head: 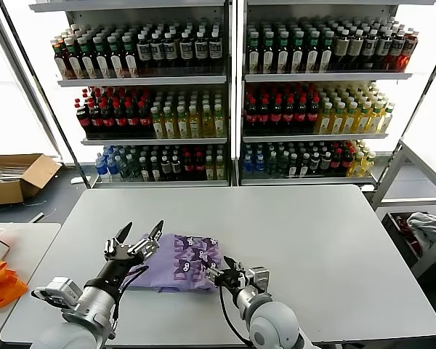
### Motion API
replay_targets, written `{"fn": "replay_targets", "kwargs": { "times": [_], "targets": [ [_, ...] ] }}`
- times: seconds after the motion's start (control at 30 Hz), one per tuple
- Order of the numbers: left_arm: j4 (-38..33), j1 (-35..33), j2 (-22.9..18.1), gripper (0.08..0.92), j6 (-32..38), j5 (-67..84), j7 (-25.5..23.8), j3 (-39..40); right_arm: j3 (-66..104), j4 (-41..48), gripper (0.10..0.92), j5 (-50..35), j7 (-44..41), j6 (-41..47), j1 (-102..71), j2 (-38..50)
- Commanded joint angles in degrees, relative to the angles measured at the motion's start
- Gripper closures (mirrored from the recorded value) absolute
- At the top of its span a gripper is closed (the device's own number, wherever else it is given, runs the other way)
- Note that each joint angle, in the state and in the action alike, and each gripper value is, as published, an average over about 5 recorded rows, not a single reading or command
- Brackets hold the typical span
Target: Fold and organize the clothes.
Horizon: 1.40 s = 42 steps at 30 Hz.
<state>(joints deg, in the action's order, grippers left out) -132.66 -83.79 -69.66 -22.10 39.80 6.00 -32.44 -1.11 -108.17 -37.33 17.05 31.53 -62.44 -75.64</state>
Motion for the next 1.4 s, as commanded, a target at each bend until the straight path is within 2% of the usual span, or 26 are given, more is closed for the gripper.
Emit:
{"fn": "replay_targets", "kwargs": {
  "times": [0.03,0.37,0.53,0.67,0.83,0.97,1.07,1.27,1.4],
  "targets": [
    [-1.25,-2.04,-0.29,0.177,0.14,-0.21,-0.3,-2.3,-4.4,6.17,0.393,-1.34,3.79,0.92,5.91,-1.13],
    [0.19,-0.76,-0.04,0.177,0.11,0.09,-0.23,-1.88,-0.79,1.54,0.679,-1.45,1.87,1.5,1.26,2.06],
    [0.71,-0.22,0.16,0.177,0.15,0.25,-0.27,-2.04,5.53,-3.08,0.82,0.81,-2.77,1.57,-2.76,7.98],
    [1.04,0.04,0.11,0.177,0.12,0.29,-0.37,-1.84,12.6,-5.68,0.865,2.36,-6.91,1.22,-6.68,14.74],
    [1.4,0.33,-0.09,0.177,0.05,0.29,-0.48,-1.3,20.79,-7.19,0.865,1.23,-9.39,0.65,-10.56,21.04],
    [1.93,0.86,-0.38,0.177,-0.13,0.32,-0.43,-0.78,24.11,-8.79,0.857,4.85,-10.87,-1.09,-12.2,21.73],
    [2.13,1.37,-0.64,0.177,-0.33,0.43,-0.31,-0.47,24.58,-11.45,0.799,8.09,-10.23,-1.33,-11.96,20.12],
    [0.69,0.57,-0.57,0.177,-0.58,0.88,-0.39,-1.22,19.92,-15.24,0.627,10.47,-6.26,-3.06,-9.25,16.39],
    [0.22,-0.09,-0.49,0.177,-0.57,1.0,-0.32,-1.89,11.68,-12.1,0.506,13.09,-5.69,-3.94,-5.42,11.46]
  ]
}}
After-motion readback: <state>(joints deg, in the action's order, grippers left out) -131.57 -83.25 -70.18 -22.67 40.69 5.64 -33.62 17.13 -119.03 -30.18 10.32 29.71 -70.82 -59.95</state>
